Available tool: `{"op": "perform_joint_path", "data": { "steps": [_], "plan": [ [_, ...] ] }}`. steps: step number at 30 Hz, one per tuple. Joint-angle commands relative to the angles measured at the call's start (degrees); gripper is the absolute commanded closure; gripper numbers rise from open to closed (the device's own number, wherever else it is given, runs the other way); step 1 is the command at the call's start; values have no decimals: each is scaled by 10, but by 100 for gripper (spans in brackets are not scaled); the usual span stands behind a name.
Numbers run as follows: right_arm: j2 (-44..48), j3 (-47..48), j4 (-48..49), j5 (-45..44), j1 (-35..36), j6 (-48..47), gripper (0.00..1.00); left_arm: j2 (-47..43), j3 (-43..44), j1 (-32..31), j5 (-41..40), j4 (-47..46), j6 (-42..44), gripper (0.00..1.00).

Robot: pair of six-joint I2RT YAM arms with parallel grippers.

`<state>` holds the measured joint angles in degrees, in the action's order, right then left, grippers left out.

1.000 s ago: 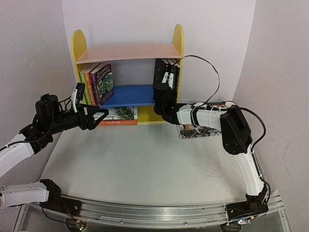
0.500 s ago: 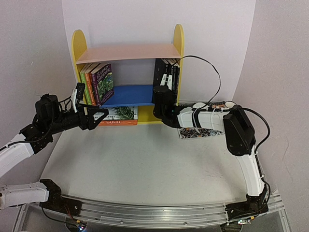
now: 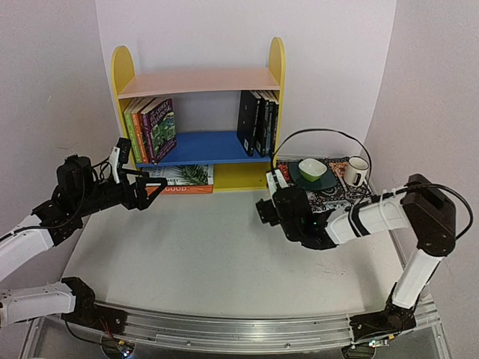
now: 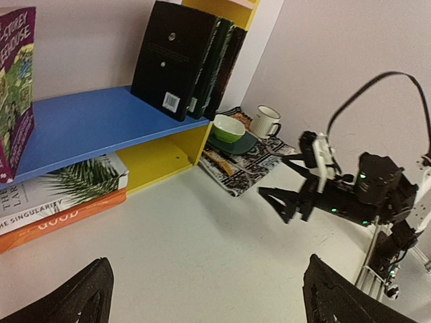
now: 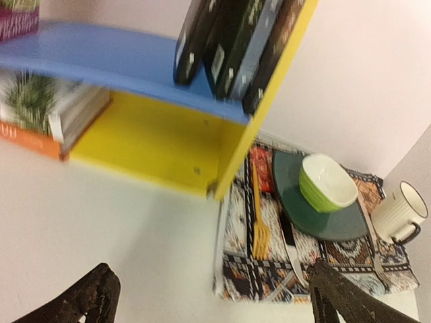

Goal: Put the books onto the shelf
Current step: Reset both arms

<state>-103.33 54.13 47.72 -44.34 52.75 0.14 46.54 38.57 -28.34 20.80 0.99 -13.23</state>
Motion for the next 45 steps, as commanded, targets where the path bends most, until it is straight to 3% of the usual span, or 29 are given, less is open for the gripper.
{"op": "perform_joint_path", "data": {
  "steps": [1,5,8,11,15,18,21,29,34,40,45],
  "plan": [
    [117,-127,-45,42,-11,-12,2,-1,-22,-2,-83,-13,28,1],
    [223,-185,-182,141,-84,76,2,1,-47,-1,-216,-13,28,0],
    [297,-229,-193,180,-146,79,2,-3,-61,3,-280,-13,32,0],
    [341,-245,-216,211,-202,60,2,8,-54,17,-289,-13,45,0],
    [379,-247,-257,299,-334,84,2,54,-42,56,-288,-13,41,0],
    [393,-260,-253,318,-420,86,2,79,-47,98,-309,-17,10,0],
    [383,-275,-233,270,-435,41,2,84,-73,123,-357,-55,15,0],
    [245,-318,-42,324,-480,-11,2,155,-129,166,-413,-211,77,0],
    [130,-320,55,365,-523,40,2,230,-158,210,-406,-320,121,0],
    [133,-319,49,399,-523,25,2,314,-148,241,-311,-384,148,0],
    [130,-292,-3,435,-523,7,2,389,-155,246,-283,-465,145,0]
  ]
}}
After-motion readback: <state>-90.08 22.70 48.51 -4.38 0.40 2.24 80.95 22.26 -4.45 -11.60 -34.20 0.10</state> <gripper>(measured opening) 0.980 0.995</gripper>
